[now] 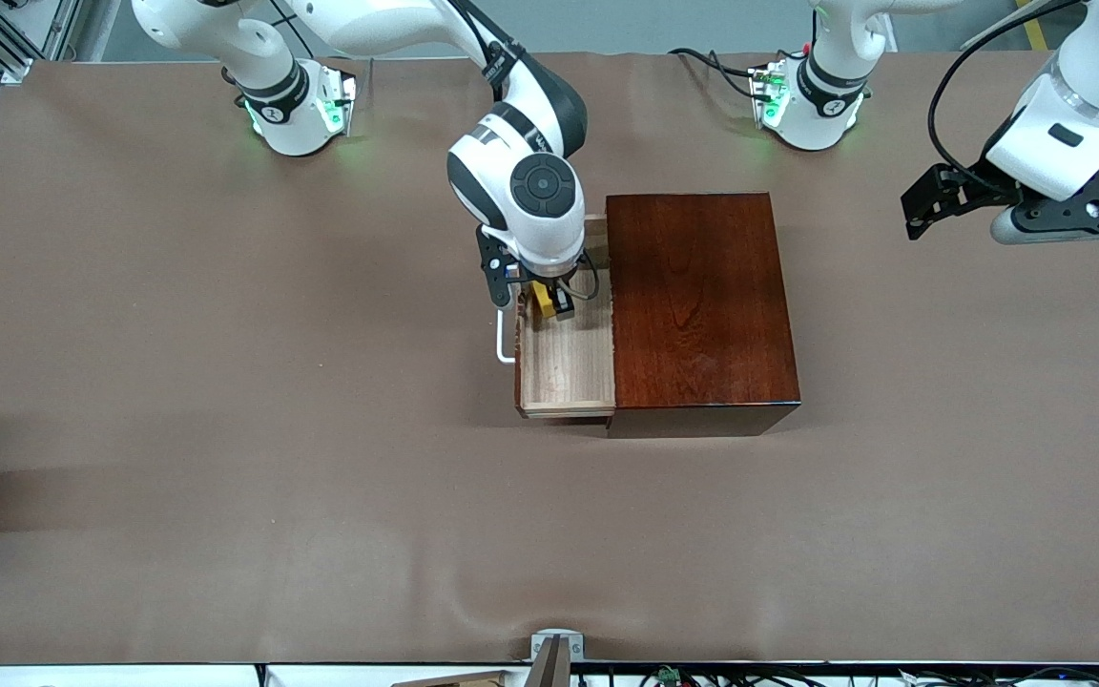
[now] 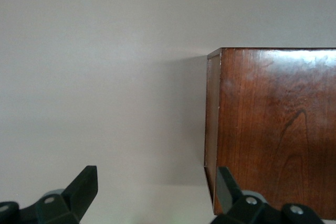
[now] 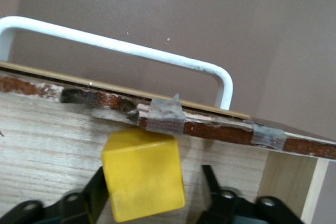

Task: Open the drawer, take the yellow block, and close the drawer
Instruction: 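Grasp the yellow block with the right gripper while the left gripper approaches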

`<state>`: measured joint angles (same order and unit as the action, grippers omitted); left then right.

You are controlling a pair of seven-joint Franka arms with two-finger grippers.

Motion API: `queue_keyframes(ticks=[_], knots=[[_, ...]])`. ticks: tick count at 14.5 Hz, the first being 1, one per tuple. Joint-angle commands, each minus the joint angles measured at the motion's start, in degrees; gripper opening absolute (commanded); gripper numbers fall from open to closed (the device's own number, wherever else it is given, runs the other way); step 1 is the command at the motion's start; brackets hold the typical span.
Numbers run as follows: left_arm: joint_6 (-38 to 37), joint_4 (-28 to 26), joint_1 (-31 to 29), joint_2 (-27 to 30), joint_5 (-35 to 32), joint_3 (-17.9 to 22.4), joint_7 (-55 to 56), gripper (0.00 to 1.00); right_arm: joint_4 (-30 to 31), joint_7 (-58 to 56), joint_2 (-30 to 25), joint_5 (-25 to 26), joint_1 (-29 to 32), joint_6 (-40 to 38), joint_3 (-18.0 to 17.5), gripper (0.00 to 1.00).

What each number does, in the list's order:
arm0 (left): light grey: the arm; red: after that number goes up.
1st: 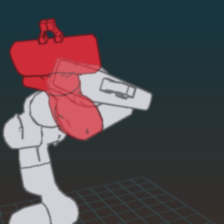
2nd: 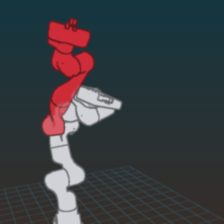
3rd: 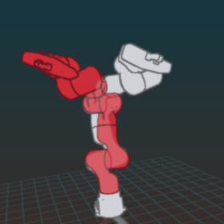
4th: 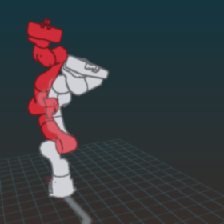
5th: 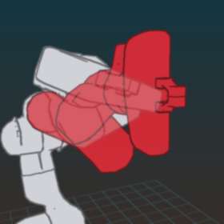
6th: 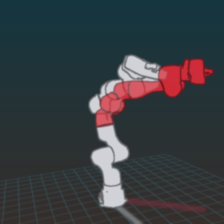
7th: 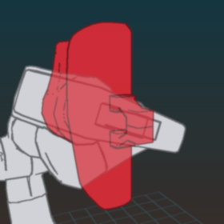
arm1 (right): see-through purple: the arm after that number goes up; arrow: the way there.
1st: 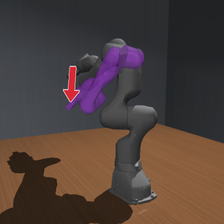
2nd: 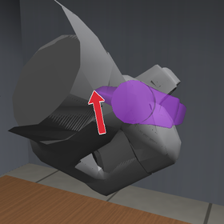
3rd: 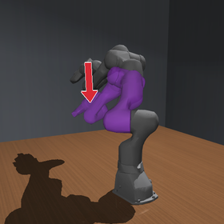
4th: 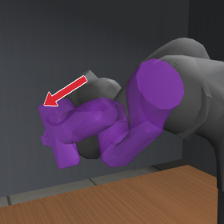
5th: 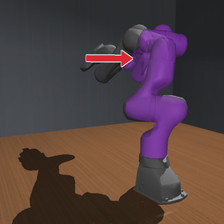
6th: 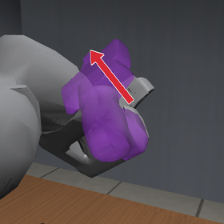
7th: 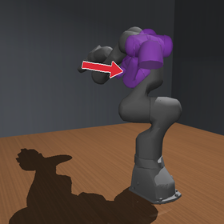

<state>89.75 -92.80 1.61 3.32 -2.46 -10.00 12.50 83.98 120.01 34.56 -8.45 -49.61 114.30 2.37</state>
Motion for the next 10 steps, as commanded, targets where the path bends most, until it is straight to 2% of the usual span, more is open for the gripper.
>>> queue_keyframes(ticks=[1, 3, 10], knots=[[-0.5, 2.1, 0.1, -1.4, 0.3, -0.3, -0.1, 1.0, -0.2, 3.2, -0.5, 1.2, -0.3, 0.2, 0.6, 0.09], [-0.5, 2.2, 0.9, -1.8, 0.2, -0.3, -0.2, 1.0, -0.5, 3.3, -0.5, 1.2, -0.2, 0.0, 0.6, 0.0], [-0.5, 3.4, 2.9, -3.4, 0.8, -1.2, -0.2, 1.0, -3.6, 3.2, -1.0, 0.7, 0.7, -1.1, 0.7, 0.0]])
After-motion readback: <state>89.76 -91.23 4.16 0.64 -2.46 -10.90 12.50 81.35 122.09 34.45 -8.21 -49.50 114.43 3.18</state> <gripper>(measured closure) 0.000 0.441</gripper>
